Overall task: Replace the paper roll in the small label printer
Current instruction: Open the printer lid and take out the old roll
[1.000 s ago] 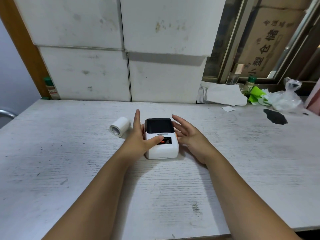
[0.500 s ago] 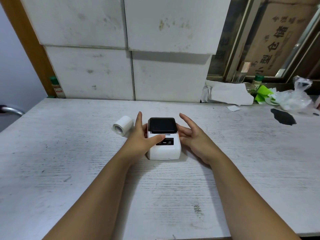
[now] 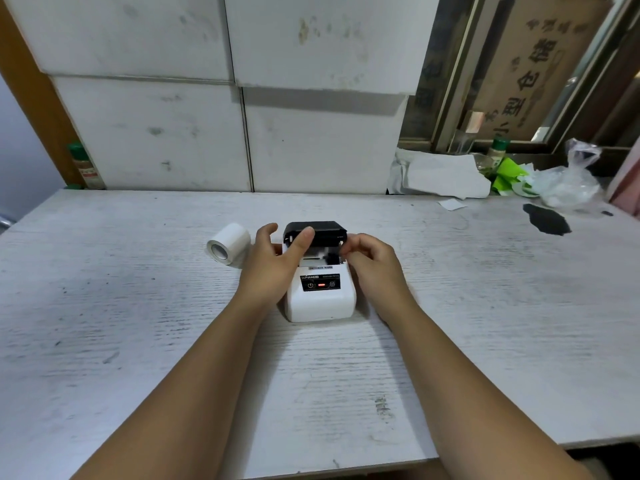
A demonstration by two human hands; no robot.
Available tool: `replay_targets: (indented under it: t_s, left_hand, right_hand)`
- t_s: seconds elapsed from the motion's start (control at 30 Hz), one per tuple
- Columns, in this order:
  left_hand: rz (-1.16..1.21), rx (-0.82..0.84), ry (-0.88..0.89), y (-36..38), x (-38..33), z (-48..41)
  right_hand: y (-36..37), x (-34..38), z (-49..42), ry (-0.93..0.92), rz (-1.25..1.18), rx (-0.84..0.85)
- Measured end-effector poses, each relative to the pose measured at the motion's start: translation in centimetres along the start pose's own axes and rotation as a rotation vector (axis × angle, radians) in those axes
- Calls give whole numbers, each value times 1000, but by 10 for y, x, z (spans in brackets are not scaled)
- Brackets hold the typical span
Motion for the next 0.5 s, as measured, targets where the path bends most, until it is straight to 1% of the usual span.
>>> replay_targets:
  t_s: [0.07, 0.27, 0.5]
  left_hand:
    - [22, -22, -4, 1, 0, 0]
    - [31, -83, 19, 4, -3, 1]
    - [3, -92, 23, 4, -1, -4]
  right_hand:
    - [1, 0, 0, -7, -26, -4]
    - [7, 3, 2, -88, -13, 57]
    - [10, 1, -1, -57, -27, 101]
Point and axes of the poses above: each hand's wrist, its own z-axis away from the middle knuckle, its own y-axis out of the palm, x = y × z, the point moved 2 cm from there along -z, towards the middle knuckle, and after that the axes turned 4 degrees about -x, right-handed, at the moved point
